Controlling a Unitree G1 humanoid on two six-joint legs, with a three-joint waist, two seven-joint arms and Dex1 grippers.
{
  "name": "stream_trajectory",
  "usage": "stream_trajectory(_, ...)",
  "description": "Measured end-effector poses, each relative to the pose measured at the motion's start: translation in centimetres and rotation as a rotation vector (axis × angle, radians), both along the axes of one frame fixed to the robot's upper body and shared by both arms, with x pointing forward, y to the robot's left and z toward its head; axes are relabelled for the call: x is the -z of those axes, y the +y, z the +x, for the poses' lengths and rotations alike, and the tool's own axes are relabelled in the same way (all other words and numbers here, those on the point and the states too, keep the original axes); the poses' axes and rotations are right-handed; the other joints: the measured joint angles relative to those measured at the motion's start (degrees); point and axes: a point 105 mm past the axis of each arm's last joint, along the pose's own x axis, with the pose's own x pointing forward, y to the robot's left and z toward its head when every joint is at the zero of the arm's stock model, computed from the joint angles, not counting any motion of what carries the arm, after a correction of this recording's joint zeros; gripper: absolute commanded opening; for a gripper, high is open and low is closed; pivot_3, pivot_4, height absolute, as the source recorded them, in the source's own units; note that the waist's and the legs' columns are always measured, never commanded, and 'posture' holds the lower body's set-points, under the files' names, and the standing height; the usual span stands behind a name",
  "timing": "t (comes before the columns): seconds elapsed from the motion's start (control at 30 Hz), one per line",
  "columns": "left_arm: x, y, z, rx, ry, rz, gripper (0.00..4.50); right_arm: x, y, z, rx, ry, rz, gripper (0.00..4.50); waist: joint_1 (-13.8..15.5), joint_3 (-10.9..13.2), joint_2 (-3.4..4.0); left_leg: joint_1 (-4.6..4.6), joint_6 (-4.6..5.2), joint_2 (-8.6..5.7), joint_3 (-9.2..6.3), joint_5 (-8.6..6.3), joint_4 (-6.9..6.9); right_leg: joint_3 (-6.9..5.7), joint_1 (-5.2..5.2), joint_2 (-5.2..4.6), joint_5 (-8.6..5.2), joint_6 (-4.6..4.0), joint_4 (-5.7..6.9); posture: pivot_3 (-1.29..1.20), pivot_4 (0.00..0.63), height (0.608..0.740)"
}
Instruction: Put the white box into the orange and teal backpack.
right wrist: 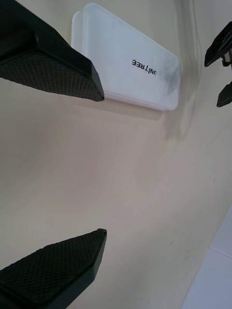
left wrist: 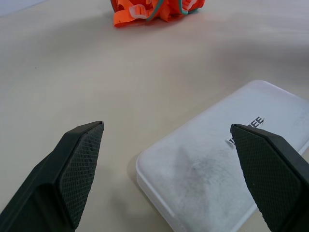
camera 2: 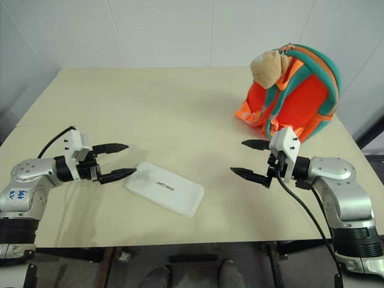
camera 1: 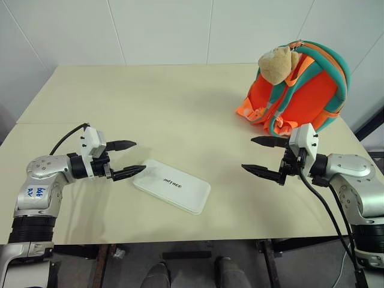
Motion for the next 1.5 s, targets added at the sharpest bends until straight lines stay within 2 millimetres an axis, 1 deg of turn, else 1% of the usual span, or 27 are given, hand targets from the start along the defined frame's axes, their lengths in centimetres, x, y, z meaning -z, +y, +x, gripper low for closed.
stream_trajectory(0.1, 0.0, 0.0, 0.0, -0.001, 0.0, 0.0, 4.5, 0.2, -0.1, 0.1, 0.004, 0.005, 0.005, 4.46, 0.0, 0.0, 0.0, 0.01, 0.0, 0.0, 0.0, 0.0, 0.0, 0.0, 0.0, 0.0, 0.0, 0.0, 0.01, 0.0, 0.15, 0.74)
stream_trajectory(0.2, 0.0, 0.0, 0.0, -0.001, -0.002, 0.0, 4.5, 1.0, 0.0, 0.4, 0.01, 0.032, 0.015, 4.46, 0.0, 0.0, 0.0, 0.01, 0.0, 0.0, 0.0, 0.0, 0.0, 0.0, 0.0, 0.0, 0.0, 0.0, 0.02, 0.0, 0.15, 0.74)
stream_trajectory(0.23, 0.0, 0.0, 0.0, 0.0, -0.001, 0.0, 4.5, 1.3, 0.2, 0.5, 0.008, 0.041, 0.007, 4.29, 0.0, 0.0, 0.0, 0.01, 0.0, 0.0, 0.0, 0.0, -0.01, 0.0, 0.0, 0.0, 0.0, 0.0, 0.02, 0.0, 0.15, 0.74)
stream_trajectory(0.3, 0.0, 0.1, -0.1, 0.006, -0.001, 0.004, 4.12, 2.2, 0.4, 0.5, 0.014, 0.057, -0.008, 3.9, 0.0, 0.0, 0.0, 0.01, 0.0, 0.0, 0.0, 0.0, -0.01, 0.0, 0.0, 0.01, 0.0, 0.0, 0.02, 0.0, 0.15, 0.74)
stream_trajectory(0.33, 0.0, 0.5, -0.1, 0.003, 0.0, 0.011, 3.96, 2.9, 0.6, 0.4, 0.015, 0.071, -0.016, 3.59, 0.0, 0.0, 0.0, 0.01, 0.0, 0.0, 0.0, 0.0, -0.01, 0.0, -0.01, 0.01, 0.0, 0.0, 0.02, 0.0, 0.15, 0.74)
stream_trajectory(0.37, 0.0, 1.0, 0.0, -0.008, -0.004, 0.022, 3.64, 3.8, 0.8, 0.2, 0.01, 0.095, -0.024, 3.23, 0.0, 0.0, 0.0, 0.01, 0.0, 0.0, 0.0, 0.0, -0.01, 0.0, -0.01, 0.01, 0.0, 0.0, 0.02, 0.0, 0.15, 0.74)
stream_trajectory(0.4, -0.1, 1.5, 0.0, -0.017, -0.007, 0.026, 3.36, 4.3, 0.9, 0.1, 0.01, 0.106, -0.024, 2.9, -0.1, 0.0, 0.0, 0.01, 0.0, 0.0, 0.0, 0.0, -0.02, 0.0, -0.02, 0.01, 0.0, 0.0, 0.02, 0.0, 0.15, 0.74)
stream_trajectory(0.57, -0.8, 5.8, 0.6, -0.141, -0.03, 0.092, 1.87, 7.9, 2.6, -0.7, 0.004, 0.173, -0.046, 1.27, -0.1, 0.0, 0.0, 0.06, 0.0, 0.0, 0.01, 0.0, 0.0, 0.0, 0.0, 0.01, -0.02, -0.03, 0.09, 0.0, 0.15, 0.74)
stream_trajectory(0.6, -0.7, 6.3, 0.6, -0.156, -0.033, 0.097, 1.61, 8.3, 2.9, -0.8, 0.002, 0.176, -0.052, 0.98, -0.1, 0.0, 0.01, 0.07, 0.0, -0.01, 0.01, 0.0, 0.01, 0.0, 0.01, 0.0, -0.02, -0.03, 0.1, 0.0, 0.15, 0.74)
stream_trajectory(0.7, 0.6, 7.6, 0.6, -0.196, -0.007, 0.116, 0.73, 9.4, 4.0, -1.5, -0.023, 0.194, -0.071, 0.03, 0.0, 0.0, 0.0, 0.05, 0.0, -0.01, 0.0, 0.0, 0.0, 0.0, -0.01, 0.01, -0.02, -0.03, 0.13, 0.0, 0.15, 0.74)
stream_trajectory(0.77, 1.2, 7.7, 0.6, -0.186, 0.005, 0.142, 0.15, 9.4, 5.0, -2.0, -0.047, 0.198, -0.067, 0.0, 0.0, 0.0, 0.0, 0.05, -0.01, 0.0, 0.0, 0.0, 0.01, 0.0, -0.01, 0.01, -0.02, -0.03, 0.15, 0.0, 0.15, 0.74)
stream_trajectory(0.8, 1.4, 7.5, 0.6, -0.175, 0.008, 0.156, 0.03, 9.4, 5.4, -2.2, -0.06, 0.197, -0.069, 0.0, 0.0, 0.0, 0.0, 0.06, -0.01, 0.0, 0.0, 0.0, 0.02, 0.0, 0.0, 0.01, -0.02, -0.03, 0.15, 0.0, 0.15, 0.74)
stream_trajectory(1.0, 3.2, 5.4, 1.2, -0.111, 0.044, 0.154, 0.03, 10.1, 6.9, -3.0, -0.076, 0.23, -0.075, 0.0, 0.1, 0.0, -0.03, 0.06, -0.01, 0.0, -0.02, 0.0, 0.2, -0.02, 0.02, 0.02, -0.02, -0.04, 0.29, 0.0, 0.15, 0.74)
stream_trajectory(1.1, 3.6, 4.6, 1.4, -0.083, 0.053, 0.148, 0.03, 10.4, 7.4, -2.9, -0.064, 0.25, -0.066, 0.0, -0.1, 0.0, -0.03, 0.08, -0.01, 0.0, -0.01, 0.0, 0.24, -0.01, 0.01, 0.02, -0.03, -0.05, 0.39, 0.0, 0.15, 0.74)
stream_trajectory(1.3, 4.5, 3.6, 1.4, -0.049, 0.073, 0.167, 0.03, 9.2, 7.7, -2.1, -0.059, 0.223, -0.069, 0.0, 0.0, 0.0, -0.03, 0.11, 0.0, 0.01, -0.03, 0.01, 0.26, -0.01, 0.0, 0.03, -0.07, -0.11, 0.5, 0.0, 0.15, 0.74)
stream_trajectory(1.5, 5.7, 2.2, 1.6, -0.023, 0.093, 0.137, 0.03, 9.0, 7.8, -1.9, -0.053, 0.226, -0.065, 0.0, 0.0, 0.0, -0.03, 0.1, -0.01, 0.01, -0.04, 0.01, 0.27, -0.02, 0.0, 0.03, -0.07, -0.11, 0.49, 0.0, 0.15, 0.74)
